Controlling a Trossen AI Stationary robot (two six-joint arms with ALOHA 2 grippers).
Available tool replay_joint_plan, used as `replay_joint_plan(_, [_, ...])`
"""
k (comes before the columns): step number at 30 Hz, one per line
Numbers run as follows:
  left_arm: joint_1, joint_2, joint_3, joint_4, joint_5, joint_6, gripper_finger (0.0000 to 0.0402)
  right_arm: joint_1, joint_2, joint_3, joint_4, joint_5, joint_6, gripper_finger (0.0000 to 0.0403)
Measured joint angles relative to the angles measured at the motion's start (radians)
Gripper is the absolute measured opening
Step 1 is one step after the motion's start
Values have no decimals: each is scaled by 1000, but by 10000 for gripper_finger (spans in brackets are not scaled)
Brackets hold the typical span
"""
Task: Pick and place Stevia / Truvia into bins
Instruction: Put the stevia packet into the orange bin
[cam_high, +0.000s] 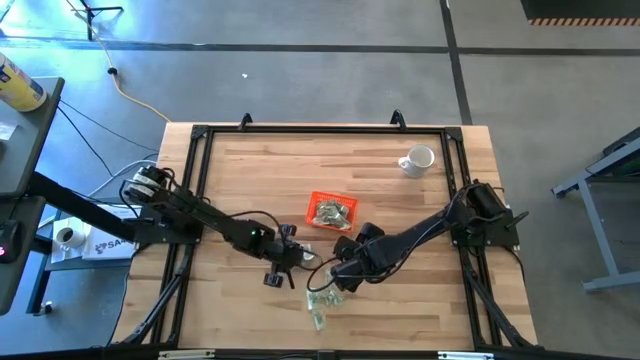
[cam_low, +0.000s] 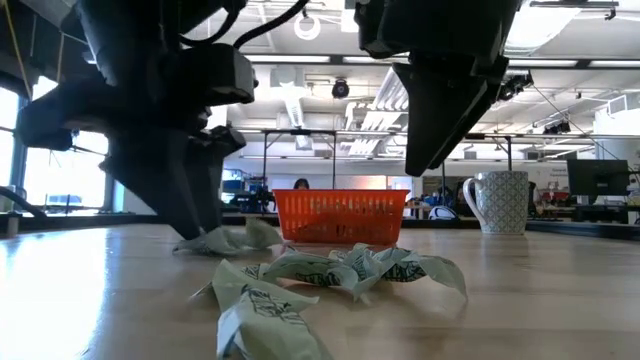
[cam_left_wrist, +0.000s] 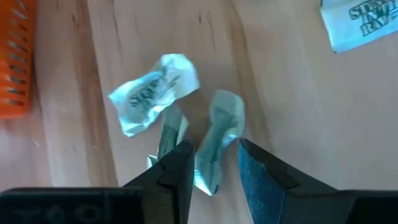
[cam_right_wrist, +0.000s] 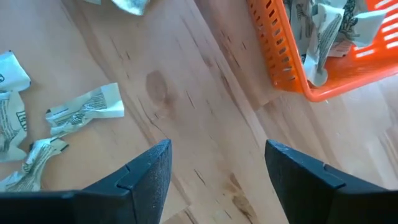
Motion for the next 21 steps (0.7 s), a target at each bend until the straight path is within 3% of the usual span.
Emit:
replay_joint_plan(4, [35, 0, -1, -3, 39, 45, 156, 0, 0, 0, 1, 4, -3, 248])
replay_joint_plan(10, [85, 39, 1, -3, 176, 44, 140, 0, 0, 0, -13, 7, -7, 248])
replay_joint_plan(17, [64, 51, 3, -1, 143, 40, 122, 0, 0, 0, -47, 5, -10, 248])
replay_joint_plan(21, [60, 41, 10, -30, 129, 5, 92, 0, 0, 0, -50, 3, -10, 248])
